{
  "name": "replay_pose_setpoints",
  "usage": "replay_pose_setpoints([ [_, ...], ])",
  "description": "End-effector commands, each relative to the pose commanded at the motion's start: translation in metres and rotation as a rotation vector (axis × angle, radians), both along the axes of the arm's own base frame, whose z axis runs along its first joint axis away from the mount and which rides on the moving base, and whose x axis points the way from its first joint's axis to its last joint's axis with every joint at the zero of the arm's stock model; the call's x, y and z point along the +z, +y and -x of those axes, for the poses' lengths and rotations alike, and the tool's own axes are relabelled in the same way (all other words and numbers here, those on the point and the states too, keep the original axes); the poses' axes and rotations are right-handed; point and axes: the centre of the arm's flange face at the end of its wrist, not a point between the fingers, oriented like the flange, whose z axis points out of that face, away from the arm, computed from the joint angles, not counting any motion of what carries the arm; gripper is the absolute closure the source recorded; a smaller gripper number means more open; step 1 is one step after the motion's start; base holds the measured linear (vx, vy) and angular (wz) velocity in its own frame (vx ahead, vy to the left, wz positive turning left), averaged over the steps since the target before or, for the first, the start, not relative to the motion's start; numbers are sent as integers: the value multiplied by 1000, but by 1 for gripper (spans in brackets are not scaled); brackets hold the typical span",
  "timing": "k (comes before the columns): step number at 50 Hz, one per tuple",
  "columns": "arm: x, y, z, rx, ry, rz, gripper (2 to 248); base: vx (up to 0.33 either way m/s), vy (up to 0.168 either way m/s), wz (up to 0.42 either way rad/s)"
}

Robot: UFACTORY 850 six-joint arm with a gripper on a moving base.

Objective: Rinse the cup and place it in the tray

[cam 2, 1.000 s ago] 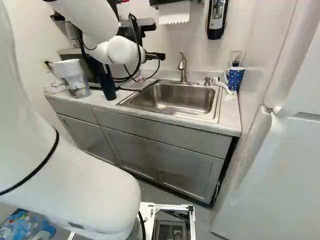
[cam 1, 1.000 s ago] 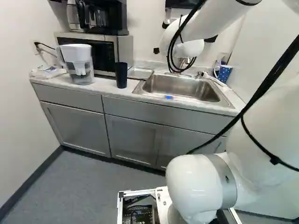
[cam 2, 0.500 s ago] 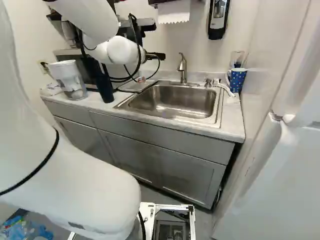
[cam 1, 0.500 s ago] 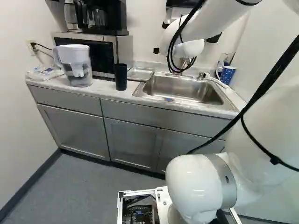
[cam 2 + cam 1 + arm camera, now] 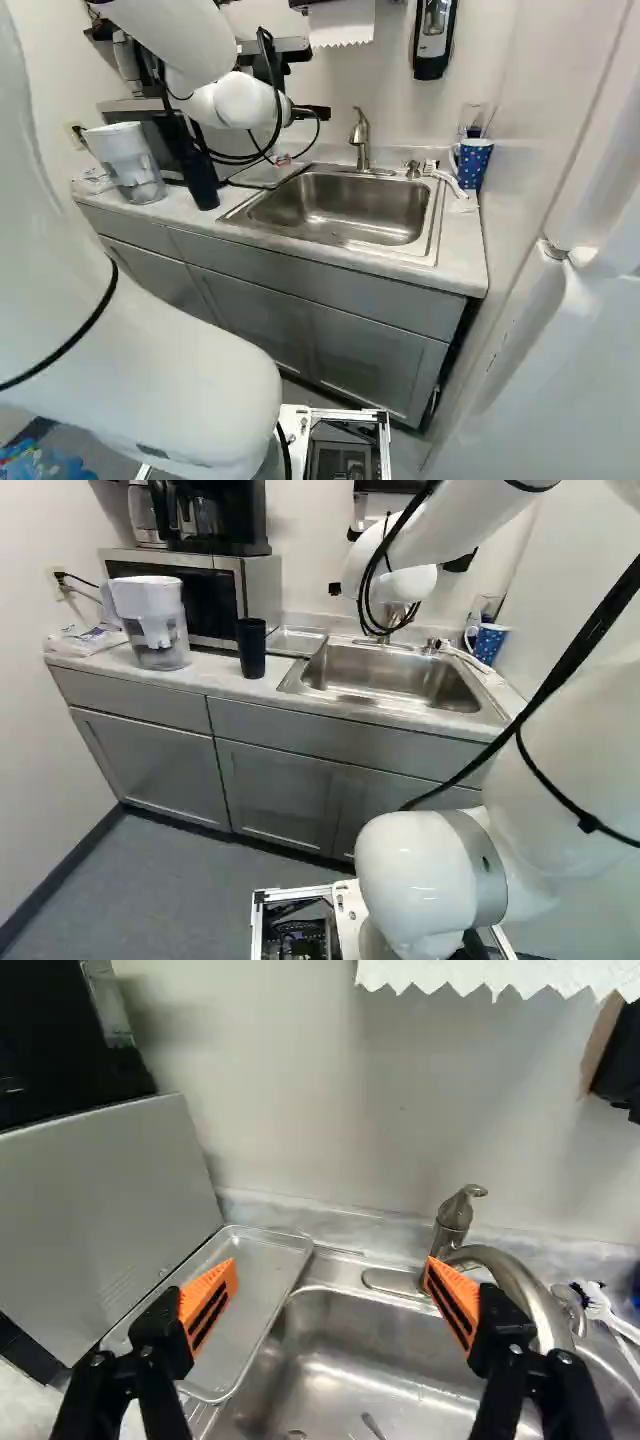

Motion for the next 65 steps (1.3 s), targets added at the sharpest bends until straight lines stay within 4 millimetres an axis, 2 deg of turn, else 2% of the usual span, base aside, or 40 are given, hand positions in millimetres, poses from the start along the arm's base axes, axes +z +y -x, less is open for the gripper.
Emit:
replay_pose_setpoints([
  [65, 0, -1, -3, -2, 1, 0, 3, 7, -6, -1],
])
